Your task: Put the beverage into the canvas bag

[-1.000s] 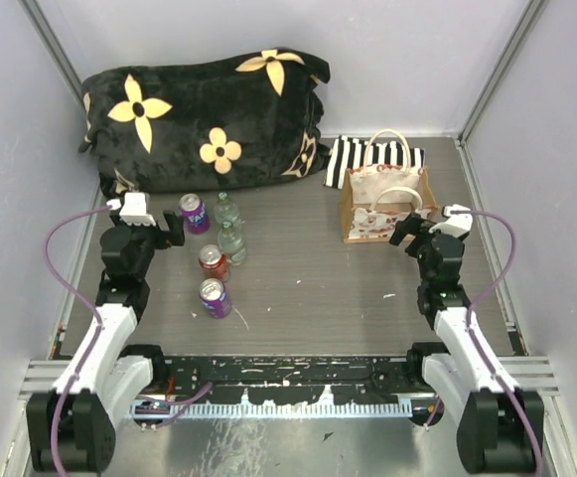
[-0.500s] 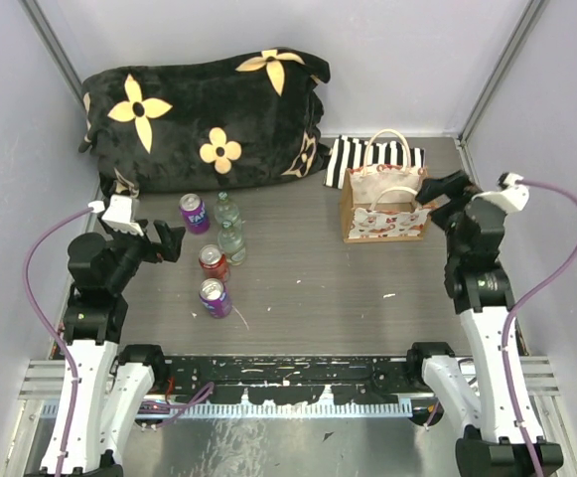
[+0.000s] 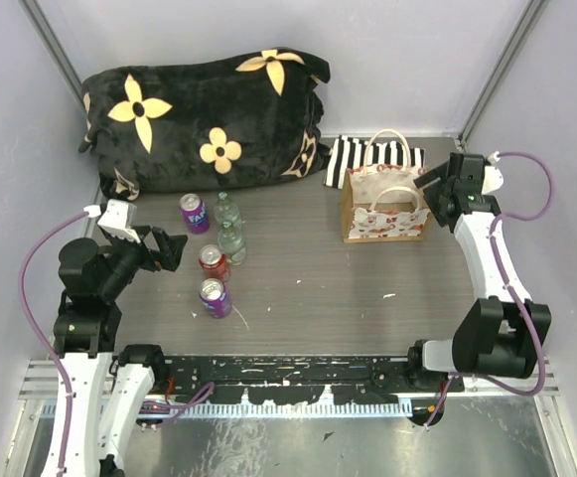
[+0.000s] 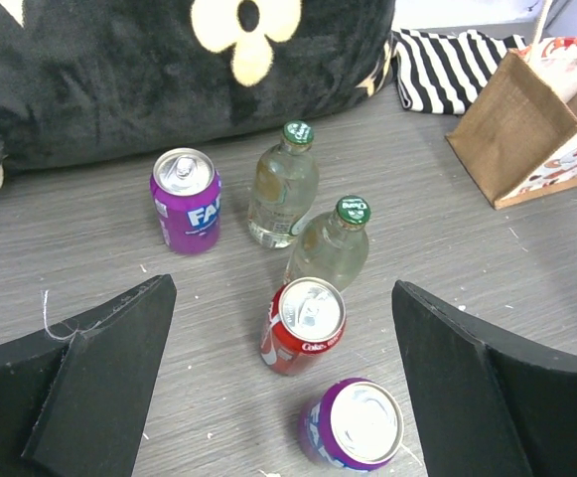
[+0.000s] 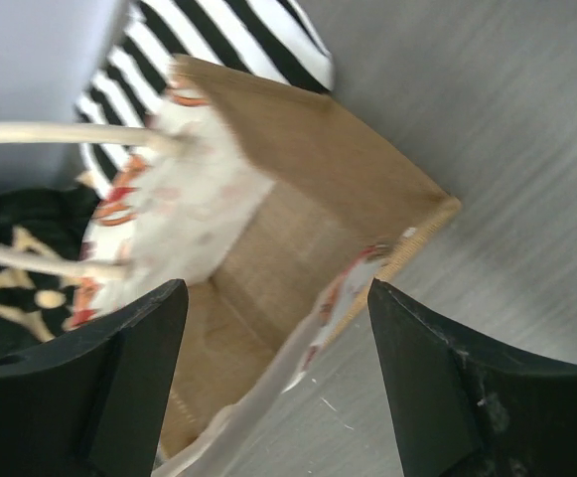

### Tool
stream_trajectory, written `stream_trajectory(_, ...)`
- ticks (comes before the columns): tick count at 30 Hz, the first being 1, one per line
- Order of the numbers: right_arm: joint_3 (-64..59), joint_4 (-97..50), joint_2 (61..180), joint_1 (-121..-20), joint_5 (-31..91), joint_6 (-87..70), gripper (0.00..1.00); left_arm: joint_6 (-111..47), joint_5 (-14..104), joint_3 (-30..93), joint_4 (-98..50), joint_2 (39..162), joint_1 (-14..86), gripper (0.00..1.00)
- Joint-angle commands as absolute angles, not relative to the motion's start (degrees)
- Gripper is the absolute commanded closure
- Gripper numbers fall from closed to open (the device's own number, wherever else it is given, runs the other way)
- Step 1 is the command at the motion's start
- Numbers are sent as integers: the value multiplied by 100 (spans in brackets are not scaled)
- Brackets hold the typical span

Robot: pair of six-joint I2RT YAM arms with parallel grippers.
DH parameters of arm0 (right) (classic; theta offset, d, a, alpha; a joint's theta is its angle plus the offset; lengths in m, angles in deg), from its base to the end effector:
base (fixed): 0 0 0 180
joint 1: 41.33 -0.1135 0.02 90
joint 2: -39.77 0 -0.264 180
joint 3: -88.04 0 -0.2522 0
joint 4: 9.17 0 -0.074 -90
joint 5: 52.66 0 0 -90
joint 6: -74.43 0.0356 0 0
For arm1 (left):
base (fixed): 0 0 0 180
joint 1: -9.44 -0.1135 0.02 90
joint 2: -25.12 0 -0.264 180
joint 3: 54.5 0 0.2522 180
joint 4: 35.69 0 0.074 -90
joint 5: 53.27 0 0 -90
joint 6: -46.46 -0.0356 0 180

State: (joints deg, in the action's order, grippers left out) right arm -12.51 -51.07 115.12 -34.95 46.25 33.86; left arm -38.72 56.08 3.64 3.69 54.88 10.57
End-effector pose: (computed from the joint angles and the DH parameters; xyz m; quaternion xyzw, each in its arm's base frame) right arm 0.2886 -0.0378 0.3200 0.4492 0.7752 0.0960 0.4336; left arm 0.1181 -0.0141 0.3439 0.0824 0.7637 -0.1620 0.6195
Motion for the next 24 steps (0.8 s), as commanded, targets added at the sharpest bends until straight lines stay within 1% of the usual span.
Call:
stream_trajectory(1, -1205, -5321, 11489, -3368, 4304, 3807, 21, -3637, 5902, 448, 596, 5298, 1032, 2)
stream_trajectory(9, -1543, -5241, 11889, -3311, 4295, 3713, 21, -3497, 5991, 312, 588, 5228, 1036, 2)
stream_trajectory(13, -1688, -5180, 12262, -3283, 4504, 3610, 23, -3501, 6001, 328, 636, 5197, 1032, 2)
stream_trajectory(15, -1720, -5177, 12373, -3289, 4646, 3551, 25, -3531, 6003, 329, 678, 5167, 1033, 2)
stream_trajectory(17, -1709, -5157, 12427, -3289, 4705, 3423, 34, -3552, 5996, 325, 716, 5142, 1038, 2)
stream_trajectory(20, -1566, -5153, 12390, -3283, 4638, 3144, 57, -3548, 5992, 321, 784, 5121, 1033, 2)
stream_trajectory(24, -929, -5403, 12352, -3285, 4393, 2364, 82, -3614, 6027, 431, 931, 5124, 1038, 2)
